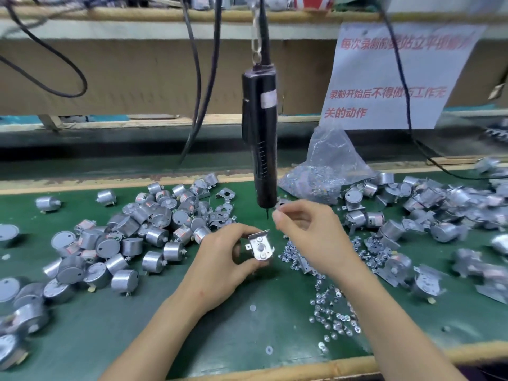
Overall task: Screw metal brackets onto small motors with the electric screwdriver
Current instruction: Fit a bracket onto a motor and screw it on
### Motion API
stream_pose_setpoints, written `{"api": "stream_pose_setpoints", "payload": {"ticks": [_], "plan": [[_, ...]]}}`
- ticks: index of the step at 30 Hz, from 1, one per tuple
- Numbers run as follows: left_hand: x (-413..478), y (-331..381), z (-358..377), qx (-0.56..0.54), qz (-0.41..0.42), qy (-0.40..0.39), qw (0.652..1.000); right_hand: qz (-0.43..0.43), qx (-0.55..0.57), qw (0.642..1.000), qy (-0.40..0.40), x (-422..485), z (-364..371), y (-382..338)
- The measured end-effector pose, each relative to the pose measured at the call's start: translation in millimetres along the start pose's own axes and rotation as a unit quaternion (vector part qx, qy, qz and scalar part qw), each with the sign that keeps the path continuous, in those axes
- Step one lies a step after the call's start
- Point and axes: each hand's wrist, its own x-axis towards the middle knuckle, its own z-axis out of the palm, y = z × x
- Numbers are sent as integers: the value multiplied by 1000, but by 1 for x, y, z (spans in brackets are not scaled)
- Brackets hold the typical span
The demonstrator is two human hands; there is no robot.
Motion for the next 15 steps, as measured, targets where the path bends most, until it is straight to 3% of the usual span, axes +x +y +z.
{"api": "stream_pose_setpoints", "payload": {"ticks": [4,9,15], "plan": [[-2,18,0,2,37,8,999,79,32,993,-78,-19,-5,-1],[3,39,1,7,77,0,997,125,170,969,-127,-33,-20,-11],[10,66,20,-16,92,-4,996,207,318,923,-64,-39,-47,-8]]}}
